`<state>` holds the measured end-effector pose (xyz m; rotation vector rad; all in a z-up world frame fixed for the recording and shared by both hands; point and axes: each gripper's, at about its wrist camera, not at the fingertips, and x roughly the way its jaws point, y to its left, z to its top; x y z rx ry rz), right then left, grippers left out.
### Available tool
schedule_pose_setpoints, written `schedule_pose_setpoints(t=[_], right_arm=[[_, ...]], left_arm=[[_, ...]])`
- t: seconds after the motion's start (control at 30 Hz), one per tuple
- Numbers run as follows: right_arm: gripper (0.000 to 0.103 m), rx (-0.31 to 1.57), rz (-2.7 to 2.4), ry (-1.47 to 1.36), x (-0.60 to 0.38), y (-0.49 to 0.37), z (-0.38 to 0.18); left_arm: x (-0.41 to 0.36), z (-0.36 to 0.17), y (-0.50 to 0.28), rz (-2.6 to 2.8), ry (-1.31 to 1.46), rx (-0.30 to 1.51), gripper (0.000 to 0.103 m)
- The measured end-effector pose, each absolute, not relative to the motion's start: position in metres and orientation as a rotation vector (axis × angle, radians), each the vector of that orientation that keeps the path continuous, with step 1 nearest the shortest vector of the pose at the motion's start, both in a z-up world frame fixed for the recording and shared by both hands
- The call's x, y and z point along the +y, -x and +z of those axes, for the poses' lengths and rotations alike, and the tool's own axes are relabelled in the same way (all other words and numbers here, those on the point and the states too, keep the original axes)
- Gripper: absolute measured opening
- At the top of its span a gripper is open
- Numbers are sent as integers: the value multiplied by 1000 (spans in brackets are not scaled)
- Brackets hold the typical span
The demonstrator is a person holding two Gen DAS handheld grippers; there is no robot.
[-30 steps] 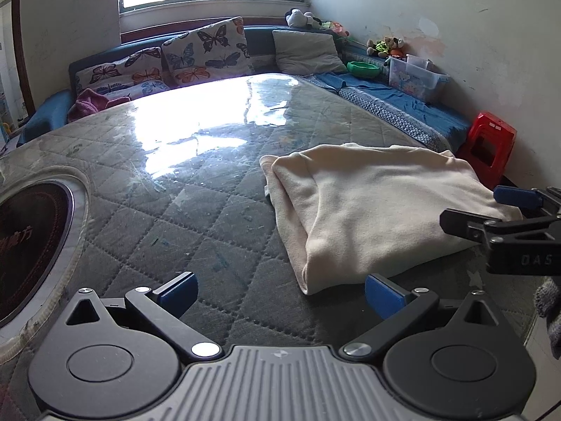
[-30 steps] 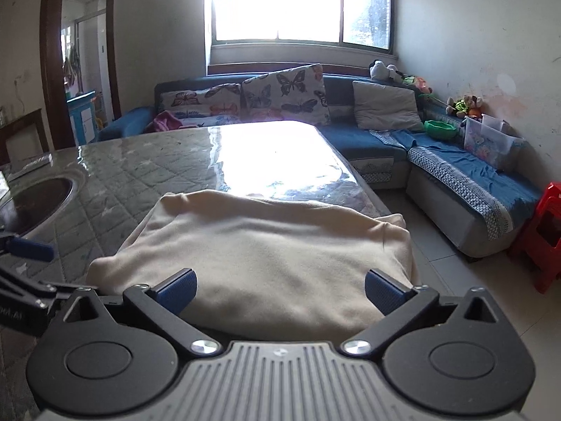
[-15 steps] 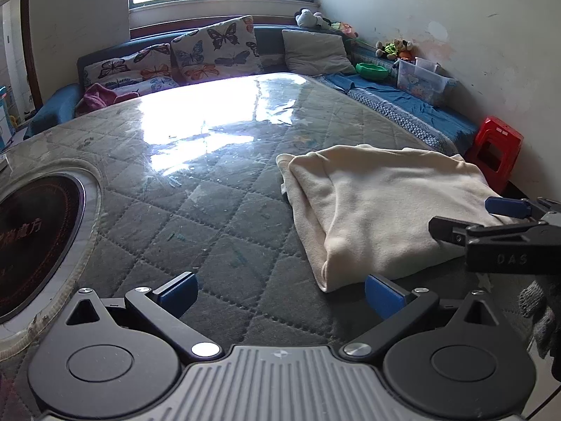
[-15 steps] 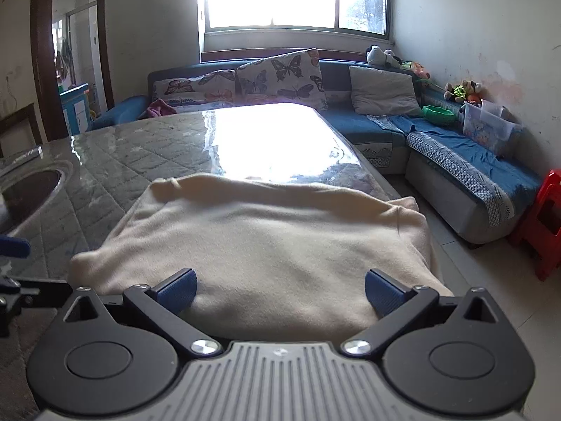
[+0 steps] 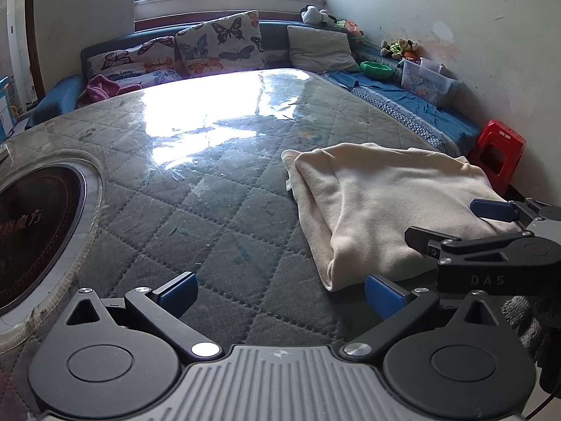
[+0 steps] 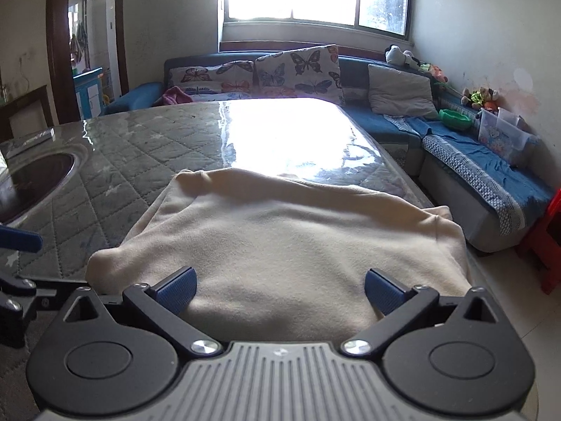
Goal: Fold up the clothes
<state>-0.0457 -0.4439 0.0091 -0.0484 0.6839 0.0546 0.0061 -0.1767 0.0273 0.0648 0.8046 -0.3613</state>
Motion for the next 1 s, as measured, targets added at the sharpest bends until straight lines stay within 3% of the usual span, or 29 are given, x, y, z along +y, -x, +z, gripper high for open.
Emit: schedule_pose_setpoints(t=[0.4,1.0], right_arm=[[103,644,74,29,-456,42,26],[103,730,82,23,-489,6,15]], left_arm=[[-175,34,-13,-364,-46,796,103],[-195,25,-45,-360,-86,822,103]])
